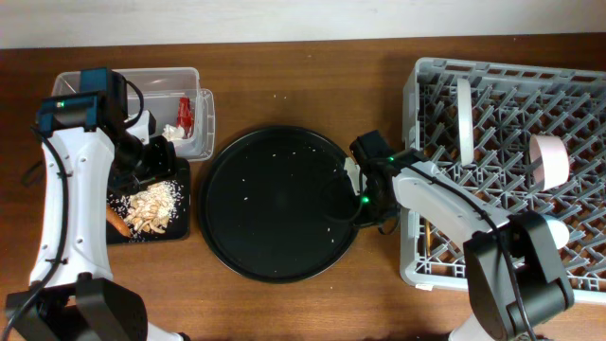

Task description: Sort waste into correct bins and load items into the dishwasher rack

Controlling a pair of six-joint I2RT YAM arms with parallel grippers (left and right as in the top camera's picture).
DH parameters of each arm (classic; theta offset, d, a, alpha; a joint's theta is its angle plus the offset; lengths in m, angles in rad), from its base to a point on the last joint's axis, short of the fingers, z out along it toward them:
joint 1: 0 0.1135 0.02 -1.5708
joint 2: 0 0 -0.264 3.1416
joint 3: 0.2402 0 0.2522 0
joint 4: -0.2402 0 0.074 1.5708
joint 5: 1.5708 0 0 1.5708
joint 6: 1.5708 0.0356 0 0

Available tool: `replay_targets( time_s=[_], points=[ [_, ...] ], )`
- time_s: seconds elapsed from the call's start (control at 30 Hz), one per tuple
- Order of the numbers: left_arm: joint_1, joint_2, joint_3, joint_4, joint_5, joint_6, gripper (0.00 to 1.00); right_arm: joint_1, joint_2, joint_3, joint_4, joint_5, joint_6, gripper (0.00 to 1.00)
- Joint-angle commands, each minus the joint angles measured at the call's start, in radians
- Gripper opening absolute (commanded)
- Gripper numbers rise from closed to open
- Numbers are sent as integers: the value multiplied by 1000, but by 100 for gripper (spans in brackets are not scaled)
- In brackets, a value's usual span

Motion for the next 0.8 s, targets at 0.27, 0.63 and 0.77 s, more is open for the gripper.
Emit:
replay_targets(
  time_s=[0.27, 0.63, 0.77],
  points=[
    [-2, -19, -5, 3, 0, -2, 63, 98, -5, -42, 61, 70, 7, 10],
    [-2, -20, -5, 3, 4, -2, 64, 17, -12, 14, 27, 334, 7, 9],
    [-10, -20, -5, 19, 19, -2, 64, 9, -19, 431, -252, 287, 8, 28]
  ],
)
